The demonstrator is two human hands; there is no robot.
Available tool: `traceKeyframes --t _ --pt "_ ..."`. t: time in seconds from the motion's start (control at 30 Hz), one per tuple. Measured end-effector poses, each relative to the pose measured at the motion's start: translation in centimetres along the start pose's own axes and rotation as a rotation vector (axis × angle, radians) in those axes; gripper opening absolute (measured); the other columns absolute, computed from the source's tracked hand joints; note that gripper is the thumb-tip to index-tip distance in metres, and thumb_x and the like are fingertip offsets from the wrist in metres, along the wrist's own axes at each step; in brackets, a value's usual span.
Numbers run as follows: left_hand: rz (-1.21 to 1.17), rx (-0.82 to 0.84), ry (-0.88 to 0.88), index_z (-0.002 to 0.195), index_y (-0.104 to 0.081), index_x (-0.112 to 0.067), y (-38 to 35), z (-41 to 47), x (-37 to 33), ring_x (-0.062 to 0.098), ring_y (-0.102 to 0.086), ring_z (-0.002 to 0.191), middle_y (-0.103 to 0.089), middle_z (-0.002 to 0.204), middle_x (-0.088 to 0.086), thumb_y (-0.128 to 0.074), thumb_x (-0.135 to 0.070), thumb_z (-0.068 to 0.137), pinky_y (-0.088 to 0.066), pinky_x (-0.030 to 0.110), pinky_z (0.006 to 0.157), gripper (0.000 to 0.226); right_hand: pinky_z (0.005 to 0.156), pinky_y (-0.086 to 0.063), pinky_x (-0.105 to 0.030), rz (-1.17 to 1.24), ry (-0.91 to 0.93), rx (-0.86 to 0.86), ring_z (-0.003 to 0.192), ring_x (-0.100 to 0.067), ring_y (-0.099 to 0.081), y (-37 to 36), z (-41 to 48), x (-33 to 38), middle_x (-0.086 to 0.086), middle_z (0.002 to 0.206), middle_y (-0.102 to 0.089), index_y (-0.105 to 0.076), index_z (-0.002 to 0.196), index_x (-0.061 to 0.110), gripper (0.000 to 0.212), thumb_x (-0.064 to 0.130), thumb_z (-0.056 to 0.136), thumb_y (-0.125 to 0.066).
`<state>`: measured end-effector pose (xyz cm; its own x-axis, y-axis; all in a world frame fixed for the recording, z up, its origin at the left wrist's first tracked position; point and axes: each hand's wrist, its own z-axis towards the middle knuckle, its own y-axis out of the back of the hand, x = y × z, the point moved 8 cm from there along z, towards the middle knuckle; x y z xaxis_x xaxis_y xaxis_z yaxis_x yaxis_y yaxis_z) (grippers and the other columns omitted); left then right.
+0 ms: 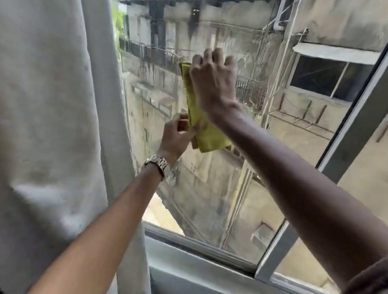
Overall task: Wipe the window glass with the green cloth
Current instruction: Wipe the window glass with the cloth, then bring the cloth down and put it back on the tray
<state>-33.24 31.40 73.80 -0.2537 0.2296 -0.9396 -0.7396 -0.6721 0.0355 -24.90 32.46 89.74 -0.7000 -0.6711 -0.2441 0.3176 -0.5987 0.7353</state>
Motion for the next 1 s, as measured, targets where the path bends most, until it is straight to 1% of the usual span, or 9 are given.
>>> traceKeyframes --t 0.1,0.17,0.23,0.33,0.43,0.5,0.6,0.73,1.0 --pt "-0.095 0.152 0.112 0.102 -0.063 -0.011 -3.8 -5.2 6.4 0.006 -0.061 0.055 -0.067 0.076 -0.002 -0.066 -0.011 0.092 -0.051 0.018 0.050 0.010 0.109 -0.035 -0.051 0.095 0.021 0.070 0.131 -0.037 -0.041 -4.4 -5.6 -0.9 -0.019 0.141 -0.046 -0.064 0.115 -0.006 0.034 0.020 0.093 -0.065" --pt "-0.182 0.180 0.280 0.115 -0.059 -0.014 -5.6 -10.5 13.1 0.015 -0.063 0.071 -0.067 0.092 0.006 -0.056 -0.004 0.094 -0.055 0.024 0.060 0.023 0.105 -0.037 -0.051 0.117 0.059 0.220 0.128 -0.038 -0.042 -9.6 -10.7 -1.8 -0.019 0.136 -0.048 -0.069 0.109 -0.001 0.033 0.021 0.084 -0.070" --pt "-0.262 0.176 0.520 0.130 -0.054 -0.006 -6.7 -17.9 21.0 0.028 -0.060 0.094 -0.061 0.110 0.016 -0.049 0.001 0.096 -0.055 0.037 0.079 0.035 0.098 -0.045 -0.047 0.256 0.101 0.458 0.118 -0.038 -0.051 -16.4 -17.8 -1.8 -0.021 0.125 -0.055 -0.070 0.100 0.008 0.030 0.033 0.082 -0.068" --pt "-0.294 0.167 0.879 0.138 -0.048 0.005 -8.1 -32.5 32.1 0.024 -0.069 0.089 -0.072 0.104 0.011 -0.039 0.004 0.101 -0.062 0.035 0.079 0.038 0.077 -0.052 -0.038 0.567 0.088 0.997 0.092 -0.034 -0.062 -28.6 -32.6 -0.2 -0.022 0.102 -0.065 -0.058 0.086 0.014 0.024 0.036 0.086 -0.067" --pt "-0.248 0.158 1.185 0.122 -0.058 -0.008 -8.1 -46.5 39.9 0.011 -0.075 0.083 -0.081 0.092 -0.006 -0.057 -0.002 0.091 -0.063 0.031 0.075 0.032 0.065 -0.037 -0.030 0.760 -0.066 1.436 0.084 -0.023 -0.053 -37.9 -48.8 2.1 -0.015 0.092 -0.059 -0.050 0.082 0.015 0.023 0.026 0.092 -0.069" --pt "-0.172 0.146 1.330 0.111 -0.061 -0.012 -7.8 -54.0 44.6 0.018 -0.073 0.086 -0.080 0.096 0.000 -0.060 -0.012 0.075 -0.060 0.036 0.071 0.036 0.061 -0.036 -0.028 0.824 -0.213 1.593 0.084 -0.019 -0.050 -43.2 -58.9 3.4 -0.010 0.093 -0.054 -0.046 0.080 0.017 0.026 0.021 0.092 -0.069" --pt "-0.084 0.014 1.473 0.107 -0.063 -0.007 -6.4 -62.0 50.8 0.028 -0.067 0.090 -0.071 0.108 0.021 -0.065 -0.010 0.070 -0.054 0.039 0.078 0.037 0.070 -0.039 -0.026 0.873 -0.439 1.694 0.089 -0.018 -0.050 -48.4 -70.8 5.4 -0.009 0.101 -0.054 -0.046 0.098 0.016 0.023 0.015 0.091 -0.068" --pt "0.022 -0.269 1.529 0.115 -0.067 -0.001 -3.9 -69.0 58.6 0.029 -0.067 0.099 -0.072 0.116 0.024 -0.069 0.002 0.086 -0.053 0.056 0.100 0.029 0.076 -0.046 -0.031 0.945 -0.628 1.688 0.098 -0.025 -0.056 -54.1 -80.3 8.8 -0.013 0.112 -0.059 -0.051 0.120 0.013 0.032 0.014 0.091 -0.065" --pt "0.268 -0.516 1.557 0.110 -0.070 0.006 -2.1 -74.6 66.4 0.026 -0.066 0.088 -0.073 0.112 0.026 -0.077 -0.003 0.082 -0.054 0.037 0.087 0.030 0.094 -0.051 -0.039 0.939 -0.478 1.568 0.118 -0.035 -0.060 -59.0 -87.0 14.1 -0.016 0.126 -0.067 -0.058 0.131 0.011 0.049 0.004 0.083 -0.065"
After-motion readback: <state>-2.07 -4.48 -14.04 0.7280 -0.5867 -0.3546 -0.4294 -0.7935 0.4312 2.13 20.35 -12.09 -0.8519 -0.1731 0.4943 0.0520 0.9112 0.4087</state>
